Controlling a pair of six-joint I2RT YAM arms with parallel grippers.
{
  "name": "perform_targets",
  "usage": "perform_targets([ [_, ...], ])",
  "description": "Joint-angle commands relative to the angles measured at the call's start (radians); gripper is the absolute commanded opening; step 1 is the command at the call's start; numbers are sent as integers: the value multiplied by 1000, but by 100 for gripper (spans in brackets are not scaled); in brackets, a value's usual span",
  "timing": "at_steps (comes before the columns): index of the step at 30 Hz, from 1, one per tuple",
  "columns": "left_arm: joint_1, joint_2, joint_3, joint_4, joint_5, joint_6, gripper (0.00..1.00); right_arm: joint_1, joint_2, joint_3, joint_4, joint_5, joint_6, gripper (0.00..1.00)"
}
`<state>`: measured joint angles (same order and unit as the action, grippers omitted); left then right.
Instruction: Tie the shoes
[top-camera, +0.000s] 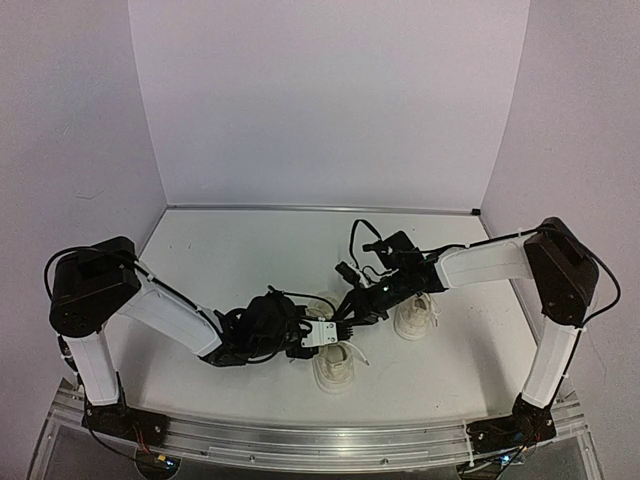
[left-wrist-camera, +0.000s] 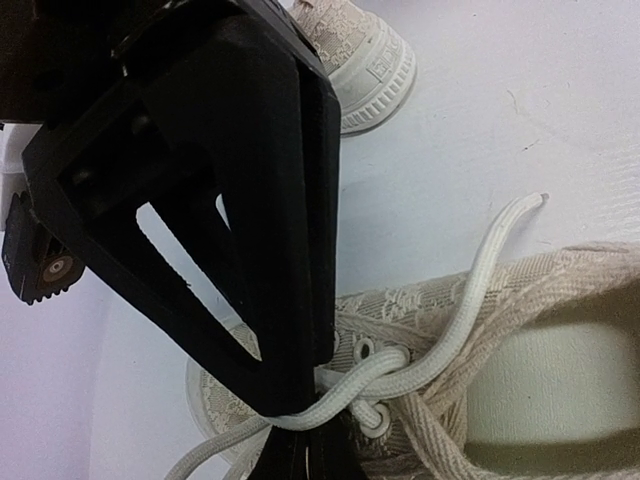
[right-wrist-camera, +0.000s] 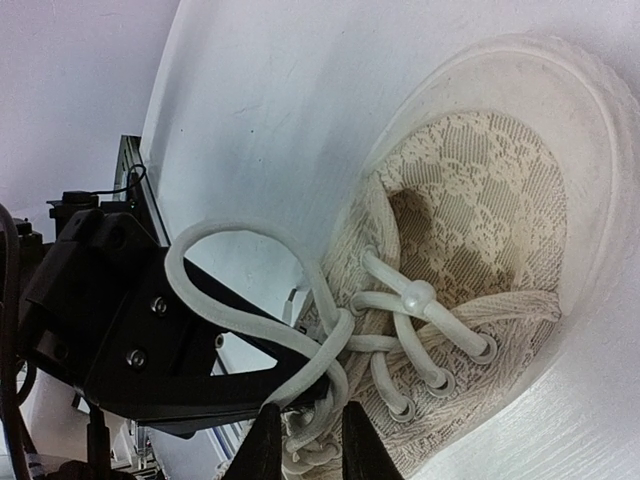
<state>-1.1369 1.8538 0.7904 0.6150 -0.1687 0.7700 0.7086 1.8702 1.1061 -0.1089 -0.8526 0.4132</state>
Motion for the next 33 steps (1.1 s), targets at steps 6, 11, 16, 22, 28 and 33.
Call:
perform_targets([
  [6, -7, 12, 6, 112, -30, 26, 0, 8, -19, 20, -1, -22, -20, 17],
  [11, -6, 13, 6, 117, -35, 30, 0, 8, -23, 14, -12, -25, -31, 8],
  [16, -7, 13, 4, 122, -44, 34, 0, 8, -31, 19, -15, -24, -34, 0],
  [22, -7, 3, -8, 110, -52, 36, 3, 7, -63, 23, -26, 8, -41, 0],
  [28, -7, -38, -34, 64, -51, 31, 13, 6, -85, 16, -31, 46, -41, 0],
  [33, -7, -100, -53, -26, -25, 15, 23, 6, -91, 16, -31, 60, -40, 0],
])
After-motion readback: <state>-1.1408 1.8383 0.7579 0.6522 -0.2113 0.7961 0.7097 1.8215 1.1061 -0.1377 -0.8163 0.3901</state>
